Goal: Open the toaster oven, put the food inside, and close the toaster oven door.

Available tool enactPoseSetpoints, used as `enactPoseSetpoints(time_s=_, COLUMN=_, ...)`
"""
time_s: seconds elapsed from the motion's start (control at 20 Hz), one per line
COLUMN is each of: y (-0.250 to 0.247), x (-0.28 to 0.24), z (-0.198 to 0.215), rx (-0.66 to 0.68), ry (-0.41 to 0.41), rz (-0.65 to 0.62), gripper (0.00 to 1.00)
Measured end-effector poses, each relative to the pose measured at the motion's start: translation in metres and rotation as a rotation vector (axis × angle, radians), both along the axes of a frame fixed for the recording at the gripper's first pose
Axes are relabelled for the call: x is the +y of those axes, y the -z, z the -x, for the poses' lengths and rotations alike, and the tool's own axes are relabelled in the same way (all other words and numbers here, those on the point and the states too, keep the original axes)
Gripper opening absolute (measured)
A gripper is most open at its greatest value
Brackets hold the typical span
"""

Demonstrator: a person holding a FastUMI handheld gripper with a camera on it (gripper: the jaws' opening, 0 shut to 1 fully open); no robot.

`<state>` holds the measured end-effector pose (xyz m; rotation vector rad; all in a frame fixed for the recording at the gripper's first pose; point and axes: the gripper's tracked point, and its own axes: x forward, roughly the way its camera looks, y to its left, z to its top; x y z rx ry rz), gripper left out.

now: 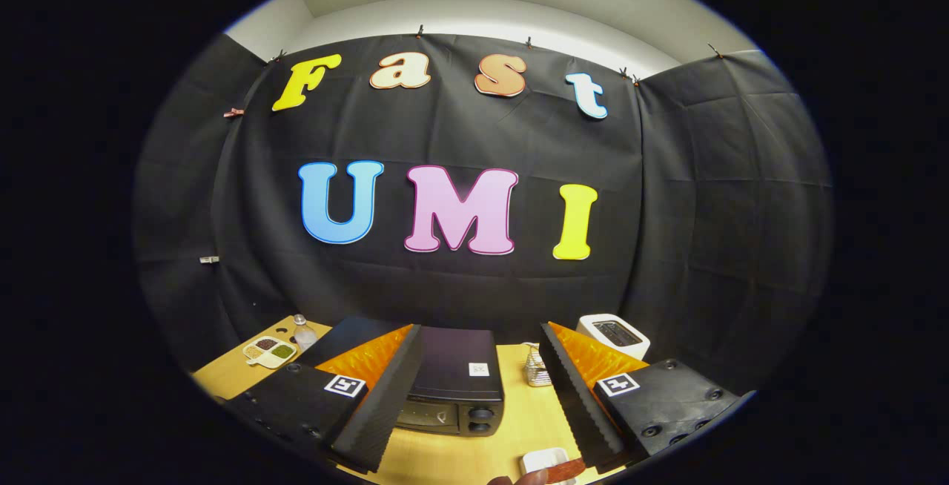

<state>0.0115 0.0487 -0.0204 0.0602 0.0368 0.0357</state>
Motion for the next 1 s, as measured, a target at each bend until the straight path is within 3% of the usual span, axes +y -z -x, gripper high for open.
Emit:
enactPoseSetpoints(time_s=0.45, y=0.05, x=0.085, z=-0.029, rx=0.05, ry=-0.027, rz=-0.004, gripper=0.97)
enactPoseSetpoints(time_s=0.75, y=0.129, x=0.135, z=-0.041, rx=0.211, ry=-0.075, rz=0.015, gripper=0.97)
enactPoseSetpoints(time_s=1.0, y=0.177, x=0.15, z=-0.05, rx=0.355, ry=-0.07, rz=-0.012, gripper=0.98)
